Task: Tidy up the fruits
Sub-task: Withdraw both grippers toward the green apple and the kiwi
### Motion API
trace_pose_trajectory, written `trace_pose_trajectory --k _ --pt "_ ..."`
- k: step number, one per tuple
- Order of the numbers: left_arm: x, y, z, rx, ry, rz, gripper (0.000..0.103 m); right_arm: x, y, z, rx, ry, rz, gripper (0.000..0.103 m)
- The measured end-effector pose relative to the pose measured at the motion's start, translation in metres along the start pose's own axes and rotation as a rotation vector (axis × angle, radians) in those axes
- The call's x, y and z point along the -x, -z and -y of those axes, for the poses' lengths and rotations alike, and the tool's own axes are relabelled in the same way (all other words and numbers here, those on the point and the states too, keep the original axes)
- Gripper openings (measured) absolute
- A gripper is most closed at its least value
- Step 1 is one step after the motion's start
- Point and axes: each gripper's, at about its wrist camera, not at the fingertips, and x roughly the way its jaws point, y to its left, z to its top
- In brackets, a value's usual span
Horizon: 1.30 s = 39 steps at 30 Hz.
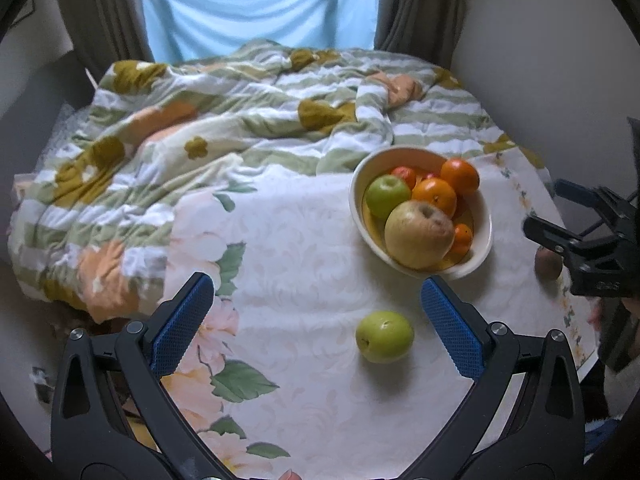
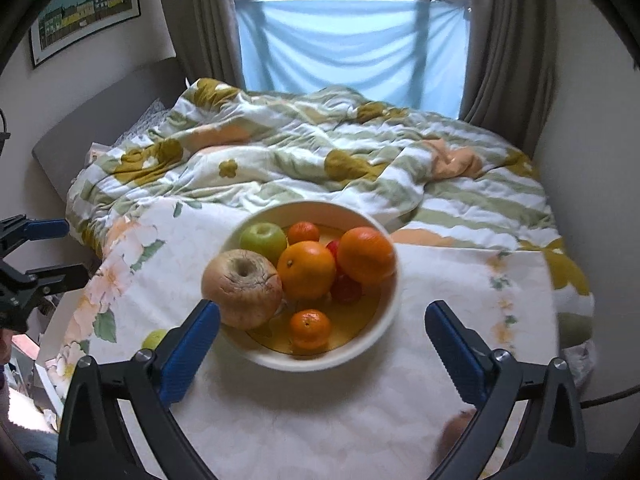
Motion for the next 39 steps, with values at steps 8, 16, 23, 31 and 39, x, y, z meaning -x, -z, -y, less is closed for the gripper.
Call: trace_pose_trajectory --k 8,16,23,31,39 --pt "0.035 0.009 0.034 0.01 -0.055 0.066 0.103 0.065 0.014 0.024 -0.046 0.03 0.042 0.102" --pt "0.047 0.032 0.076 0.04 -0.112 0.066 0.103 0.101 0.041 0.06 -0.064 0.089 0.04 0.102" --pt "0.033 0.052 0.092 0.079 -0.154 0.039 0.103 0.092 0.069 0.088 -0.069 0.079 -0.008 0.102" --pt "-0.009 0.079 0.077 0.148 -0.172 -0.006 0.103 0.056 0.104 0.107 -0.1 0.075 -0.07 0.102" --pt "-0.059 0.092 0.07 0.162 -0.123 -0.064 0.103 0.014 0.12 0.12 -0.115 0.065 -0.125 0.102"
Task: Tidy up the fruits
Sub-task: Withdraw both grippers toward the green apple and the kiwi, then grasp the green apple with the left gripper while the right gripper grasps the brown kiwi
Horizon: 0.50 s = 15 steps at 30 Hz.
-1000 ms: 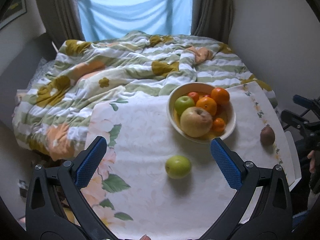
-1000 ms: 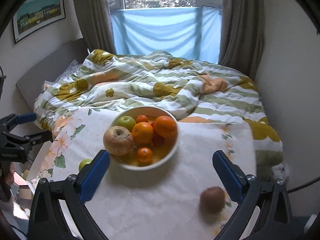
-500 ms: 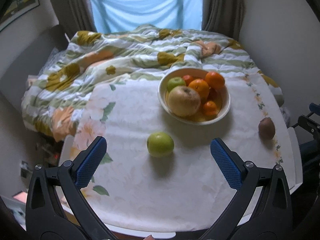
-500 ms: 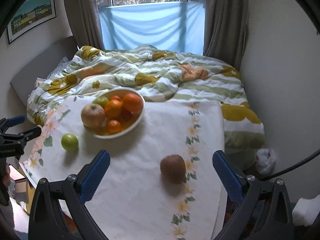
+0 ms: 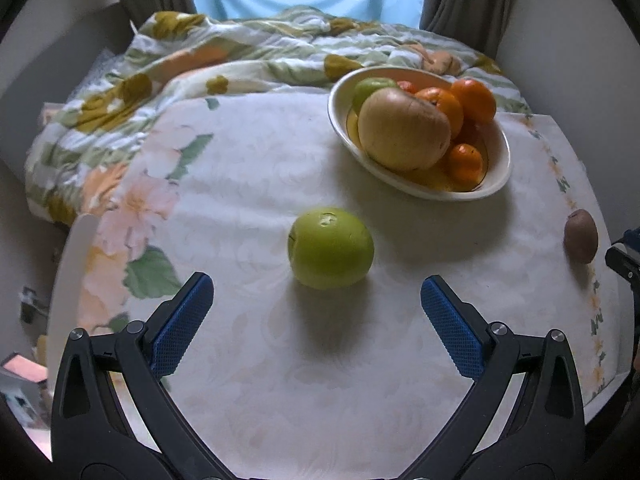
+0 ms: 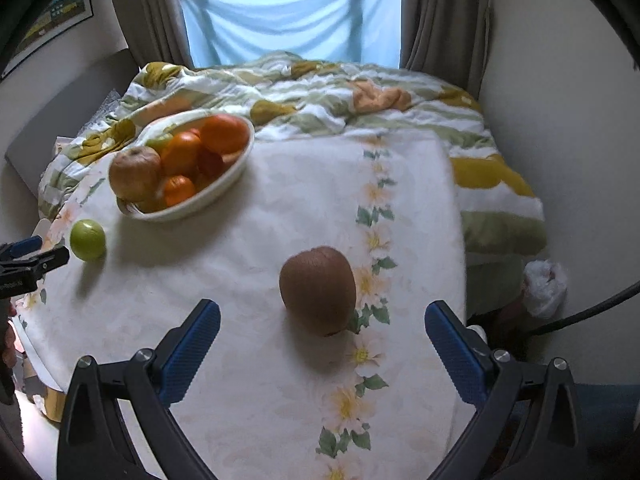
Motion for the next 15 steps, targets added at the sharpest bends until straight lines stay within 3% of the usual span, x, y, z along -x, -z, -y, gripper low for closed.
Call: trace_pose_trajectory --k 4,9,13,15 --pt "-0.015 -0.006 0.002 -0.013 0.013 -0.018 0.103 -0.015 0.001 0.002 -0.009 -0.011 -0.026 0.102" --pt "-0.033 -0.008 0.005 -0.032 0.044 -0.065 0.079 -0.028 0.001 0.002 -0.029 -0.021 -0.051 0.102" --pt "-0.04 -0.009 0.005 -0.034 0.051 -0.08 0.076 -0.032 -0.002 0.001 -0.026 -0.024 -0.058 0.102" --pt "-0.042 -0.011 0.005 -0.033 0.051 -0.084 0.066 -0.034 -0.002 0.001 -0.024 -0.02 -0.062 0.102"
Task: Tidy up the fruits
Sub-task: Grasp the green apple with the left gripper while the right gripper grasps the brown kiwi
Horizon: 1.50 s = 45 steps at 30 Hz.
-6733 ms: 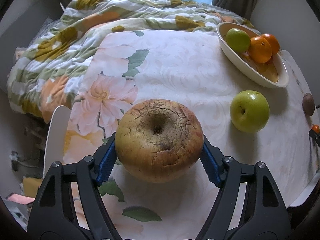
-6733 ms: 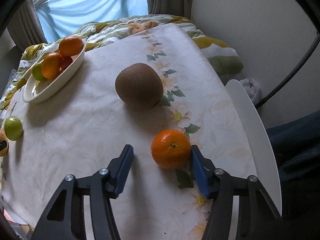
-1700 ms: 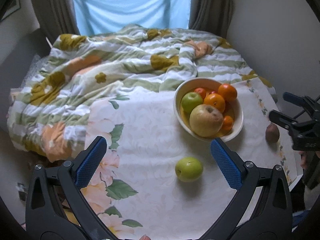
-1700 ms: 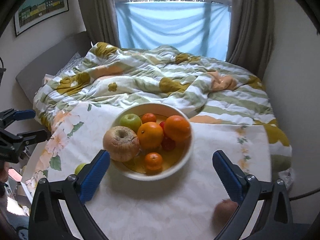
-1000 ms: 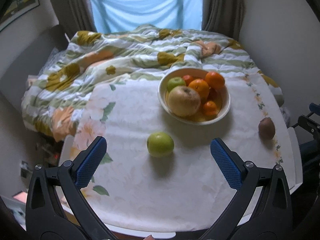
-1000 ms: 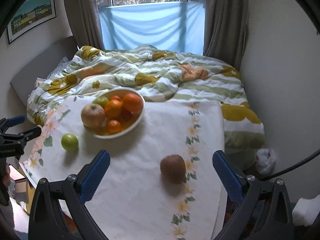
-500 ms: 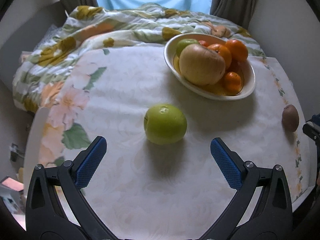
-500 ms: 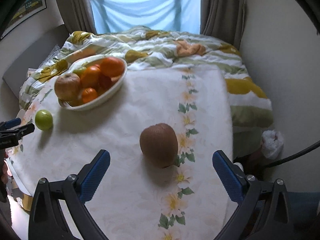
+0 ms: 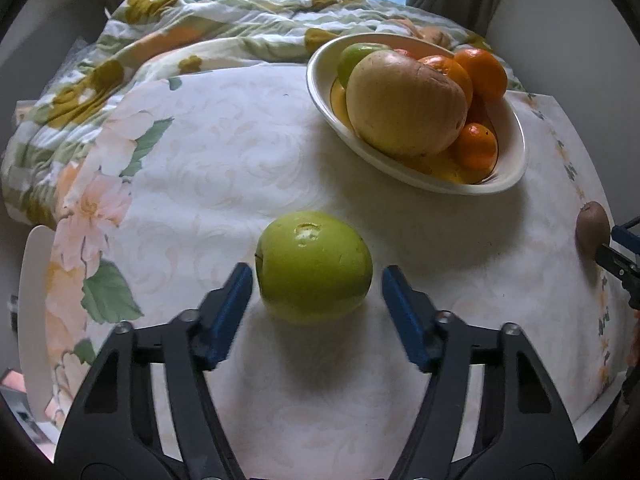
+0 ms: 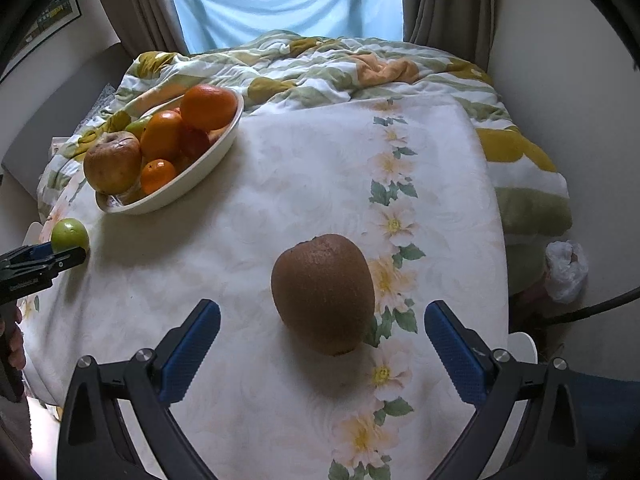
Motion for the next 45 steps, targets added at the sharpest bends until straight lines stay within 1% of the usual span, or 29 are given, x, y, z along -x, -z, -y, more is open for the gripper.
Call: trace_pose_trajectory --k 1,4,6,8,10,11,13,15,17,18,19,20,22,25,27,33,41,45 --pt "-0.001 0.0 0.0 0.0 -0.004 -0.002 0.064 -0.001 0.0 0.0 0.001 0.003 -0.003 0.102" --pt "-0.001 0.0 -0.003 0.002 0.009 0.003 0.064 -0.007 -0.001 0.0 -0.001 0.004 -0.013 0.102" --pt "0.0 0.002 -0.001 -0.009 0.004 0.005 0.064 -0.009 -0.001 -0.001 -0.001 0.005 -0.016 0.1" --pt "0.0 0.003 0.0 -0.018 -0.003 0.006 0.064 -0.012 -0.001 -0.001 -0.002 0.002 -0.025 0.095" --pt "0.001 0.004 0.0 -0.02 -0.007 0.006 0.064 -0.016 -0.002 -0.001 -0.006 -0.003 -0.034 0.087" --pt "0.002 0.005 0.0 -0.017 -0.006 0.004 0.064 -0.017 -0.002 0.0 -0.008 -0.002 -0.038 0.085" --pt "0.003 0.007 -0.002 -0.011 -0.002 0.001 0.064 -0.021 -0.003 0.0 -0.011 0.003 -0.042 0.078" --pt "0.004 0.008 -0.002 -0.003 0.0 0.001 0.064 -0.022 -0.003 0.001 -0.016 0.007 -0.041 0.074" --pt "0.004 0.01 -0.002 0.0 -0.002 0.002 0.064 -0.022 -0.004 0.003 -0.027 0.017 -0.033 0.074" --pt "0.005 0.011 -0.002 0.001 -0.003 0.003 0.064 -0.023 -0.005 0.003 -0.031 0.02 -0.03 0.071" --pt "0.005 0.011 -0.002 0.004 -0.004 0.004 0.064 -0.023 -0.006 0.004 -0.035 0.021 -0.029 0.064" --pt "0.005 0.012 -0.002 0.006 -0.003 0.005 0.064 -0.023 -0.007 0.004 -0.033 0.021 -0.03 0.061" --pt "0.006 0.013 -0.003 0.012 -0.002 0.007 0.064 -0.023 -0.009 0.002 -0.025 0.007 -0.025 0.05" --pt "0.007 0.013 -0.003 0.016 -0.007 0.004 0.064 -0.022 -0.01 -0.004 -0.001 0.027 -0.02 0.05" --pt "0.01 0.015 -0.005 0.023 -0.009 0.006 0.064 -0.021 -0.01 -0.005 -0.01 0.009 -0.015 0.05" --pt "0.025 0.014 -0.006 0.031 -0.013 0.025 0.063 -0.007 -0.013 -0.011 0.007 -0.008 0.002 0.05" --pt "0.066 0.004 -0.002 0.038 0.002 0.075 0.063 0.02 -0.023 -0.025 0.031 -0.042 0.024 0.05" --pt "0.09 -0.009 0.001 0.03 0.012 0.111 0.063 0.034 -0.032 -0.035 0.046 -0.07 0.038 0.05"
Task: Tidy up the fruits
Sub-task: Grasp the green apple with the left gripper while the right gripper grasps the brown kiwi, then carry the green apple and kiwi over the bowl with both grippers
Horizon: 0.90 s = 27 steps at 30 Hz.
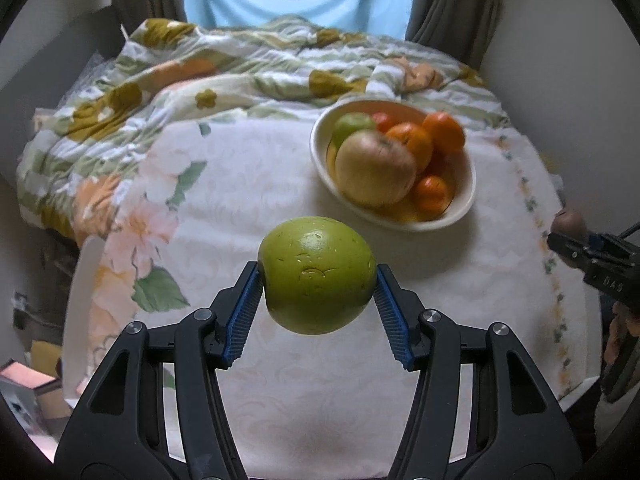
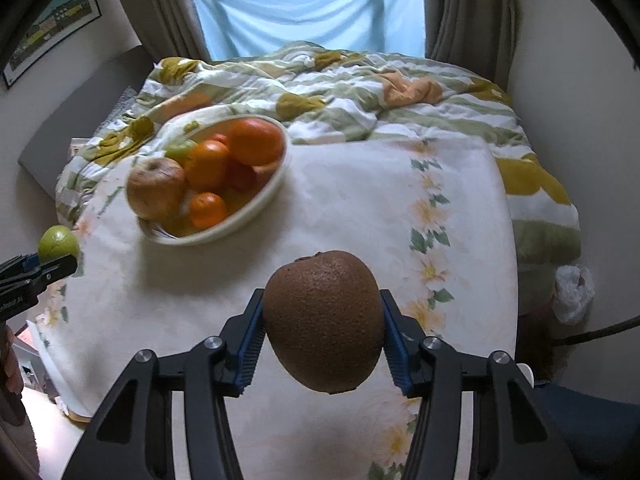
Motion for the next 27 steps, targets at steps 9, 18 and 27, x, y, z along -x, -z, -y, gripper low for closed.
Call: trace_pose_trajectory --k 9,18,27 --pt "0.022 -0.042 0.004 -0.041 0.06 0.062 0.063 0.019 -0.033 -0.032 0.027 -0.039 0.047 0.05" --pt "-0.002 -0.103 0.005 -0.128 0.151 0.066 0.064 0.012 -0.072 -0.056 -0.01 -0.03 0.083 0.05" --pt "-0.05 -0.149 0.0 -0.177 0.224 0.014 0.063 -0.015 -0.103 -0.062 -0.06 0.002 0.077 0.05"
